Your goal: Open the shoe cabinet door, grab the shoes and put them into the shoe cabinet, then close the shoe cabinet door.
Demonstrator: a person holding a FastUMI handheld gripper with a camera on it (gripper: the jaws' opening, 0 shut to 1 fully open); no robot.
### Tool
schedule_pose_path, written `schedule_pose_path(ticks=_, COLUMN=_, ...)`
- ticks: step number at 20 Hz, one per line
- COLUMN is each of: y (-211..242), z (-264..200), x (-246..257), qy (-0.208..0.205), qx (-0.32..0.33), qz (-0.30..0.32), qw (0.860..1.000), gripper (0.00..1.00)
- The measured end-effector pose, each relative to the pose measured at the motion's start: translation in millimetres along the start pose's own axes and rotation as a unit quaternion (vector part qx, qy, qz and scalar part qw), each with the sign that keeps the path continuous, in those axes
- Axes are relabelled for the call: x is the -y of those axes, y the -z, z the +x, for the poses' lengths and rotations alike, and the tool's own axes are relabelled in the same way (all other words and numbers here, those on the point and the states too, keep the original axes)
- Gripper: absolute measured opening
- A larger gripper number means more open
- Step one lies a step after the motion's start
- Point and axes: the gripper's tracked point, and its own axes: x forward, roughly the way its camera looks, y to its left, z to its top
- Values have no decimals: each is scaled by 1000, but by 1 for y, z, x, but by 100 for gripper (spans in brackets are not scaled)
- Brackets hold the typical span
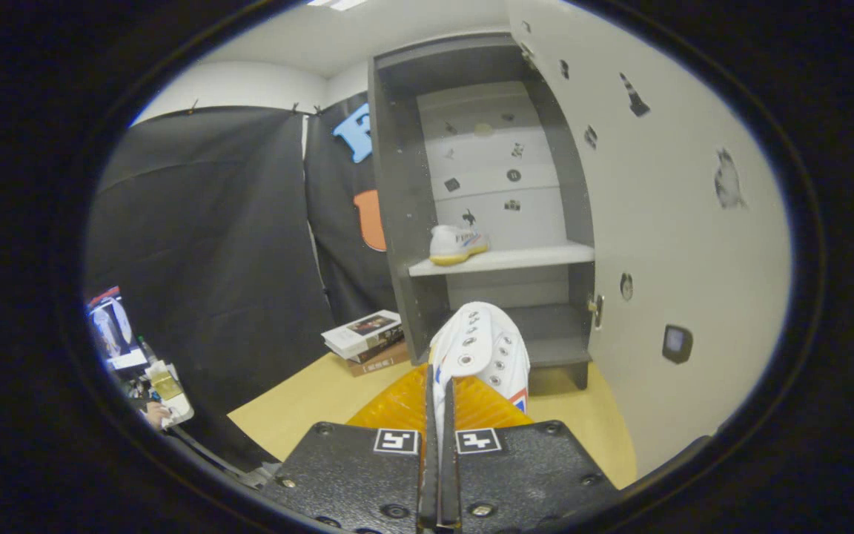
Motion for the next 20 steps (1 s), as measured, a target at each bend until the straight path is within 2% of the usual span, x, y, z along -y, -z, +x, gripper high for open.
schedule_pose_path(ticks=2, y=-30, z=-6, x=-4, qy=10, qx=18, qz=-34, qw=999, gripper=5)
schedule_pose_path(ticks=5, y=-64, z=-7, x=1, qy=50, qx=33, qz=-85, qw=995, gripper=5)
schedule_pose_path(ticks=8, y=-90, z=-9, x=-6, qy=40, qx=35, qz=-71, qw=996, gripper=5)
schedule_pose_path(ticks=13, y=-123, z=8, x=0, qy=50, qx=30, qz=-81, qw=995, gripper=5)
schedule_pose_path(ticks=17, y=-155, z=33, x=5, qy=69, qx=28, qz=-123, qw=990, gripper=5)
schedule_pose_path(ticks=20, y=-181, z=56, x=15, qy=86, qx=26, qz=-132, qw=987, gripper=5)
